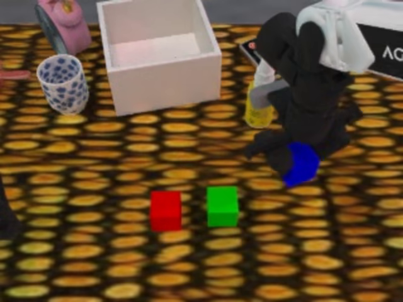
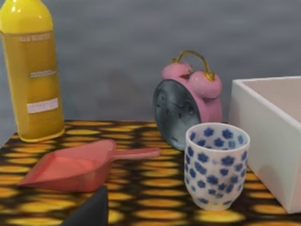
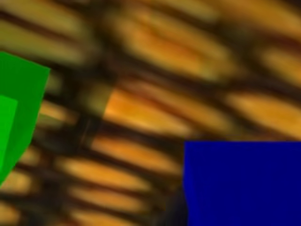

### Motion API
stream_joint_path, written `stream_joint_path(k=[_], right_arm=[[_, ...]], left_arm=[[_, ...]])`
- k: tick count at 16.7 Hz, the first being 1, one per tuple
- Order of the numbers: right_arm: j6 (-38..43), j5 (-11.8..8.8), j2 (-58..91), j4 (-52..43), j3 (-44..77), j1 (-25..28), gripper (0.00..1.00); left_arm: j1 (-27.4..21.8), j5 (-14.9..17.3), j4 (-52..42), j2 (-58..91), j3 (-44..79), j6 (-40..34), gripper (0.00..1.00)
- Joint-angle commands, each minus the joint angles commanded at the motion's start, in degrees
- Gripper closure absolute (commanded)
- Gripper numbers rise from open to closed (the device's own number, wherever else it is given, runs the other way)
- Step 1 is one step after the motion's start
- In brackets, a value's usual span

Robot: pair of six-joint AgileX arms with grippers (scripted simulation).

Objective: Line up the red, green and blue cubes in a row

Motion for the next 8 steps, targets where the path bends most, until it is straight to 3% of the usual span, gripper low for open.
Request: stream_joint_path(k=[5, 8], right_arm=[[18.5, 0.1, -3.2, -1.1, -2.7, 3.1, 1.0], [25.4, 0.1, -5.4, -1.1, -4.2, 4.6, 1.0]], left_arm=[[0.0, 0.0, 0.0, 0.0, 0.0, 0.0, 0.0], [0.0, 0.0, 0.0, 0.0, 0.0, 0.0, 0.0]])
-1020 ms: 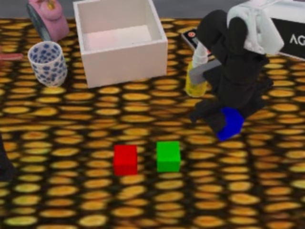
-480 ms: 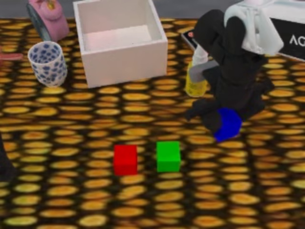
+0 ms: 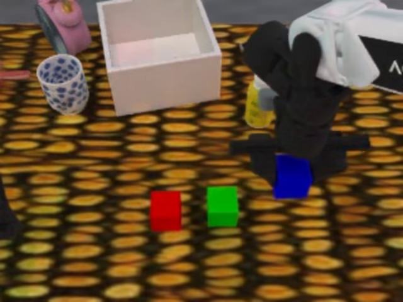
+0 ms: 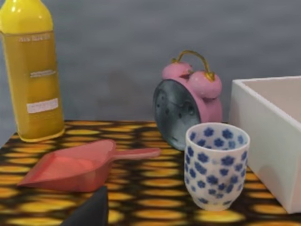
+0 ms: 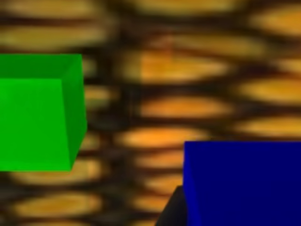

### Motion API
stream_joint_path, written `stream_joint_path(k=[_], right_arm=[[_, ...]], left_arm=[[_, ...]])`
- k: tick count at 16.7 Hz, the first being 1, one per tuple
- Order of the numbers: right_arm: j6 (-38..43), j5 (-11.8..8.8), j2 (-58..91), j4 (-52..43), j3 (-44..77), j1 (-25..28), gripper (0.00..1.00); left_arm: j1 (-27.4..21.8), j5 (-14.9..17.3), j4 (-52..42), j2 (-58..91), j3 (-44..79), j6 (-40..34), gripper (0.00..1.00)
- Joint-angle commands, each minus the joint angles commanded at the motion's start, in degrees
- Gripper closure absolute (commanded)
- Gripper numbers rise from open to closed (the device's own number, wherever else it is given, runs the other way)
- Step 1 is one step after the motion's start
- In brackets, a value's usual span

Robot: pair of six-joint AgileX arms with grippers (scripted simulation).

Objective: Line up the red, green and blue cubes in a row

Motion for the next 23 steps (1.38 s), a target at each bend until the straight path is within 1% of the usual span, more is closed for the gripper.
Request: stream_joint_path(k=[2, 7, 9, 14, 16, 19, 23], right_arm=[[1.5, 0.0, -0.7, 0.1, -0.4, 0.3, 1.0], [1.5, 0.0, -0.4, 0.3, -0.4, 0.0, 1.0], [1.6, 0.0, 0.1, 2.5, -2.0, 0.0, 1.0], [1.8, 0.0, 3.2, 13.1, -9.1, 0.4, 1.0], [1.8, 0.1, 3.9, 14.7, -10.4, 0.5, 1.0], [1.8, 0.1, 3.9, 14.7, -10.4, 0.5, 1.0], [1.8, 0.1, 3.9, 14.7, -10.4, 0.5, 0.7]], left_arm=[[0.0, 0.0, 0.0, 0.0, 0.0, 0.0, 0.0], [0.0, 0.0, 0.0, 0.0, 0.0, 0.0, 0.0], [0.0, 0.0, 0.0, 0.0, 0.0, 0.0, 0.0], [0.0, 0.0, 0.0, 0.0, 0.0, 0.0, 0.0], [0.0, 0.0, 0.0, 0.0, 0.0, 0.0, 0.0], [0.0, 0.0, 0.0, 0.0, 0.0, 0.0, 0.0], [0.0, 0.0, 0.0, 0.0, 0.0, 0.0, 0.0]])
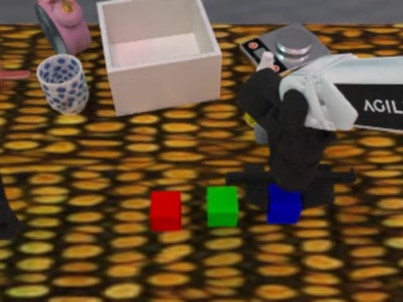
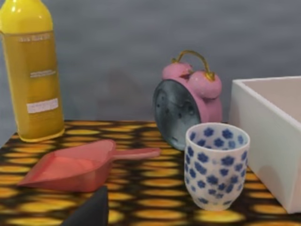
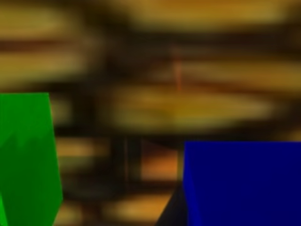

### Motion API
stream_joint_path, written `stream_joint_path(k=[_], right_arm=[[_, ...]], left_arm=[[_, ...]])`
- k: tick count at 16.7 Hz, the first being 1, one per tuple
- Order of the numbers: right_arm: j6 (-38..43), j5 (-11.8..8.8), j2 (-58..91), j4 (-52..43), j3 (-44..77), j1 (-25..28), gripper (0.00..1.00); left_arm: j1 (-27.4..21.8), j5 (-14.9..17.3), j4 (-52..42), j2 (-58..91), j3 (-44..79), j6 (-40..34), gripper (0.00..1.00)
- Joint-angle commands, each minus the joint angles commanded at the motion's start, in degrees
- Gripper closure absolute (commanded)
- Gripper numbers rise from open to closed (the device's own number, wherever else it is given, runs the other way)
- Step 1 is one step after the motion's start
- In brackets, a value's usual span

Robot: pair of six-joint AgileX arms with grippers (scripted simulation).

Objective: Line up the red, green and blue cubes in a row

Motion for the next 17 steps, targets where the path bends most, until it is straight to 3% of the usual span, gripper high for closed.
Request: stream_joint_path(k=[9, 17], right_arm=[[0.0, 0.0, 0.0, 0.0, 0.0, 0.0, 0.02], [0.0, 0.0, 0.0, 0.0, 0.0, 0.0, 0.0]], left_arm=[[0.0, 0.0, 0.0, 0.0, 0.0, 0.0, 0.0], [0.0, 0.0, 0.0, 0.0, 0.0, 0.0, 0.0]])
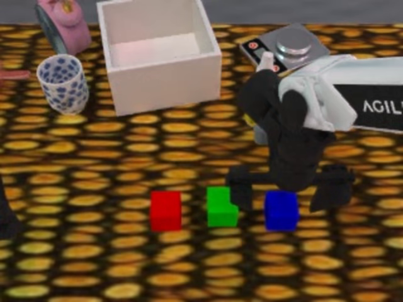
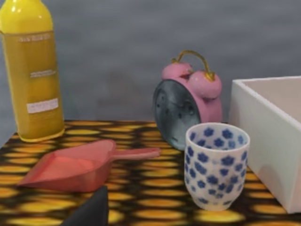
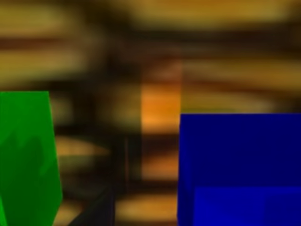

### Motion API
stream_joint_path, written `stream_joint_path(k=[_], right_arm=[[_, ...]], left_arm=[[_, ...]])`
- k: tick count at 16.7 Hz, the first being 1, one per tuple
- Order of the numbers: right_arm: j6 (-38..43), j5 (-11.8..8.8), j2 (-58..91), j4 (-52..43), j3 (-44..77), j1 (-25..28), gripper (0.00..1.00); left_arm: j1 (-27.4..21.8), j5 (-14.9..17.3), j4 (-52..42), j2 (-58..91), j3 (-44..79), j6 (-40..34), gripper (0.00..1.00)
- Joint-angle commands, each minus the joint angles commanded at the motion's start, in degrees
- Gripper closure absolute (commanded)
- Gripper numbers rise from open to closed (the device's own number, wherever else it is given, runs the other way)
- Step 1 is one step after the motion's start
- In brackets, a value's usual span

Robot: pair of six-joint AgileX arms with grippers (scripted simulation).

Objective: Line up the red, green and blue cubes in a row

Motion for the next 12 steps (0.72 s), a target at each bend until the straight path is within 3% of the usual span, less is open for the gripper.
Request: stream_joint_path(k=[12], right_arm=[[-0.1, 0.0, -4.7, -14.6, 9.9, 0.4, 0.0]], left_arm=[[0.0, 0.0, 0.0, 0.0, 0.0, 0.0, 0.0]])
